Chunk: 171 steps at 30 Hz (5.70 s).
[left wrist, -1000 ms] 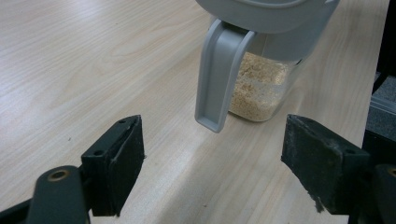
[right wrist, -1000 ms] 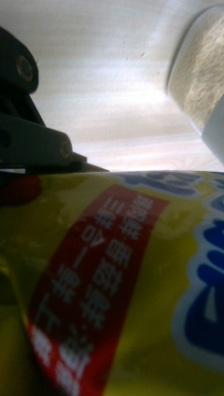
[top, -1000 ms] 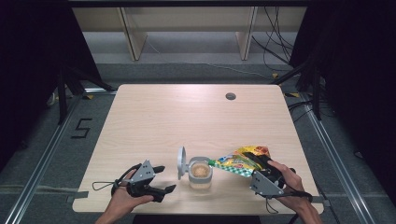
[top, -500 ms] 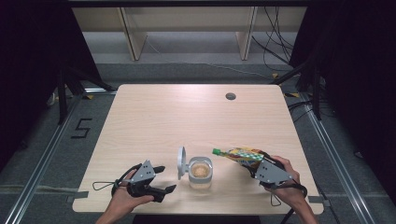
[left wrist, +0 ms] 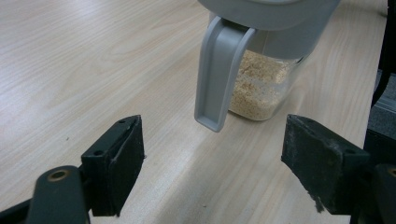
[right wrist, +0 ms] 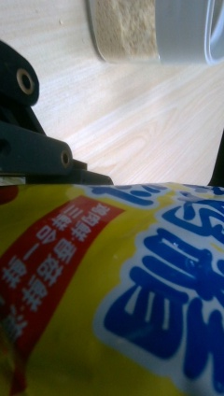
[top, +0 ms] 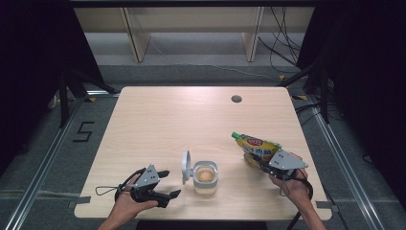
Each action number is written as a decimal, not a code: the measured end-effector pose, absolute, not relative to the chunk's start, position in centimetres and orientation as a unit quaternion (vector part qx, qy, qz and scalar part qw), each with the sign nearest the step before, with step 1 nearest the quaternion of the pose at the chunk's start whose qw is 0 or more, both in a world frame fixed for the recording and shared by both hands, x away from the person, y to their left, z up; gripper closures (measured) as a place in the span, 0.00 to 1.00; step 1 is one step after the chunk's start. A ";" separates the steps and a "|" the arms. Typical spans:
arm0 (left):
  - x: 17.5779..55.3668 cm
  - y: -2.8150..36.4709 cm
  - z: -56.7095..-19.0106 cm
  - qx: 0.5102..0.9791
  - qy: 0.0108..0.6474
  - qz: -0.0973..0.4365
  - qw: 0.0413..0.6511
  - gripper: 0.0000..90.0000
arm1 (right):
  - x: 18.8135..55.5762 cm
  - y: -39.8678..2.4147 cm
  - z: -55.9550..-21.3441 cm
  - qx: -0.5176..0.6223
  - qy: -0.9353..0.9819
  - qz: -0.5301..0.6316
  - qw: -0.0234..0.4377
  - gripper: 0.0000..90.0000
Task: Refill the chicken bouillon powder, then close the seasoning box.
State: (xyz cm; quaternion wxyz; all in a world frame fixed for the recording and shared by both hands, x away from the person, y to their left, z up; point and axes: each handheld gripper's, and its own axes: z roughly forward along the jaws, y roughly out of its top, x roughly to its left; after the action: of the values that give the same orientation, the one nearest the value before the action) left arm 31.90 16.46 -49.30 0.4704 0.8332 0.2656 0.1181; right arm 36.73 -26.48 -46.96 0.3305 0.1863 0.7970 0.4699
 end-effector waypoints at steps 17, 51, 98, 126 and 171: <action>31.8 16.5 -49.3 0.828 0.274 0.115 0.475 0.23 | 37.7 -28.1 -48.3 0.304 0.777 0.478 0.273 0.68; 32.3 17.6 -48.9 0.808 0.304 0.128 0.488 0.22 | 30.7 -28.8 -48.4 0.434 0.769 0.411 0.227 0.25; 31.4 18.4 -47.0 0.784 0.284 0.140 0.534 0.99 | 29.4 -28.2 -48.7 0.410 0.806 0.383 0.189 0.38; 32.1 15.1 -44.0 0.788 0.235 0.147 0.549 0.99 | 29.6 -28.3 -48.7 0.394 0.812 0.381 0.202 0.38; 32.8 16.0 -44.8 0.783 0.272 0.119 0.546 0.42 | 29.6 -28.2 -48.8 0.385 0.817 0.375 0.210 0.37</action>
State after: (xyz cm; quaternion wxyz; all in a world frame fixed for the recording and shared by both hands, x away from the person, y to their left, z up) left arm 32.77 16.04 -44.81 0.5462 0.7833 0.2718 0.1194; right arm 29.59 -28.22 -48.81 0.2096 0.3846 0.8170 0.3751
